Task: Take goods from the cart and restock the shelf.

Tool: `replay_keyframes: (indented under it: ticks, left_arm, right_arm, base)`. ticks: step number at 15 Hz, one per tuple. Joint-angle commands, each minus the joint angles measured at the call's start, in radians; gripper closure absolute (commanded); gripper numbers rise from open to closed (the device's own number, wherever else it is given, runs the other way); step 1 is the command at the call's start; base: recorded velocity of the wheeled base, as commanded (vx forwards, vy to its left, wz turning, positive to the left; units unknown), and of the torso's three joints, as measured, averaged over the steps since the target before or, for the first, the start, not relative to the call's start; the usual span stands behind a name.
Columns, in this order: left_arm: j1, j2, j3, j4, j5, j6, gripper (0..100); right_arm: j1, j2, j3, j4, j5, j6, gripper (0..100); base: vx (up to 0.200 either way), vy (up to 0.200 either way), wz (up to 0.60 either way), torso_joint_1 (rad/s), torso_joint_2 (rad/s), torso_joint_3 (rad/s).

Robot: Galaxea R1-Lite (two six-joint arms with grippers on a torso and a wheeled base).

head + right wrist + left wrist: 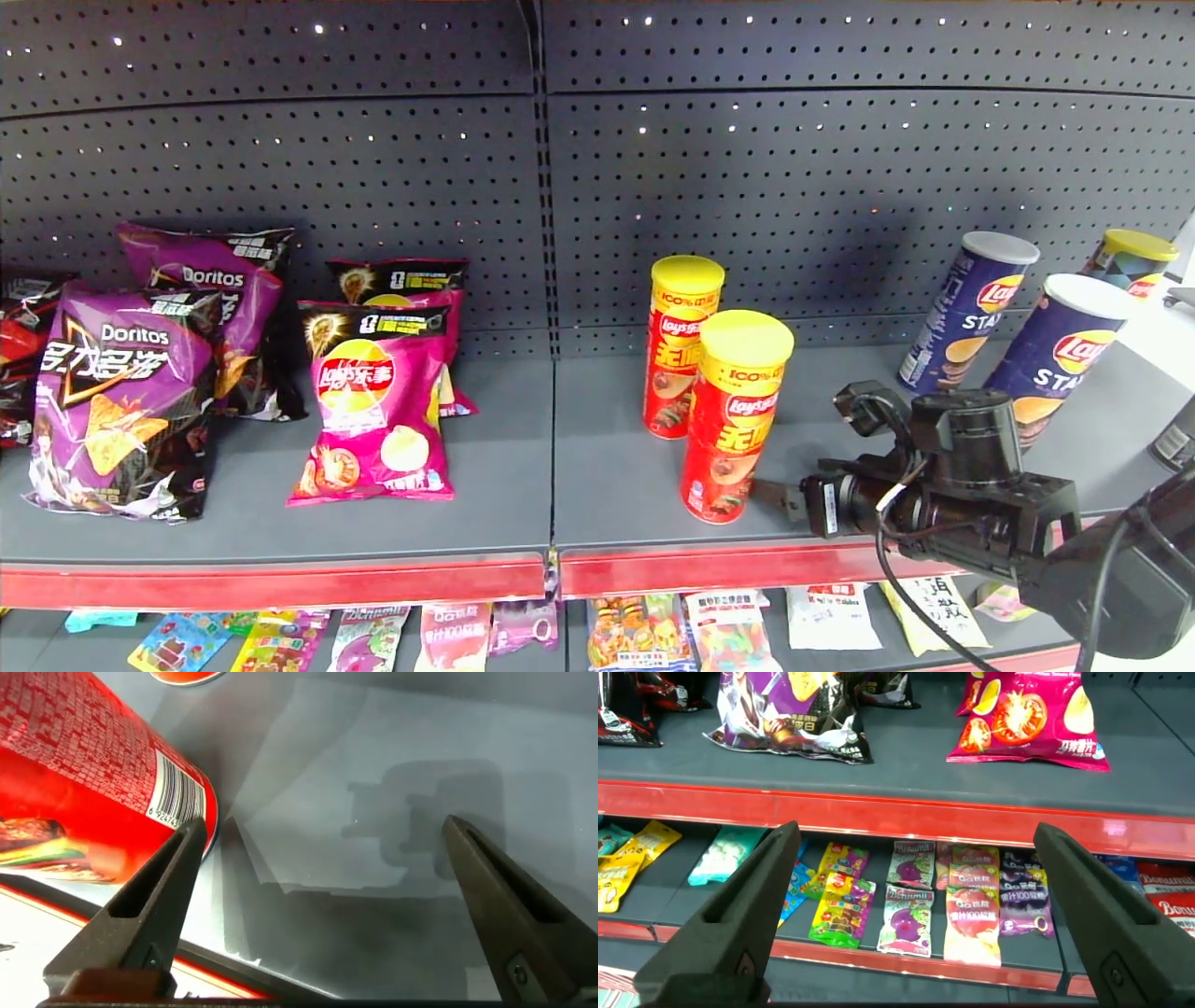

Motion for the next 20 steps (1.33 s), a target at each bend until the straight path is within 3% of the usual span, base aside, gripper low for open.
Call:
replay_keyframes:
  ticks: [1, 20]
  left_arm:
    - [0.0, 0.002, 0.0, 0.0, -0.001, 0.0, 0]
    - [0.0, 0.002, 0.0, 0.0, 0.001, 0.0, 0]
  right_arm:
    - [0.006, 0.009, -0.005, 0.003, 0.001, 0.0, 0]
    - [0.032, 0.034, -0.029, 0.002, -0.006, -0.002, 0]
  base:
    - [0.0, 0.0, 0.0, 0.0, 0.0, 0.0]
    - [0.0, 0.0, 0.0, 0.0, 0.0, 0.0]
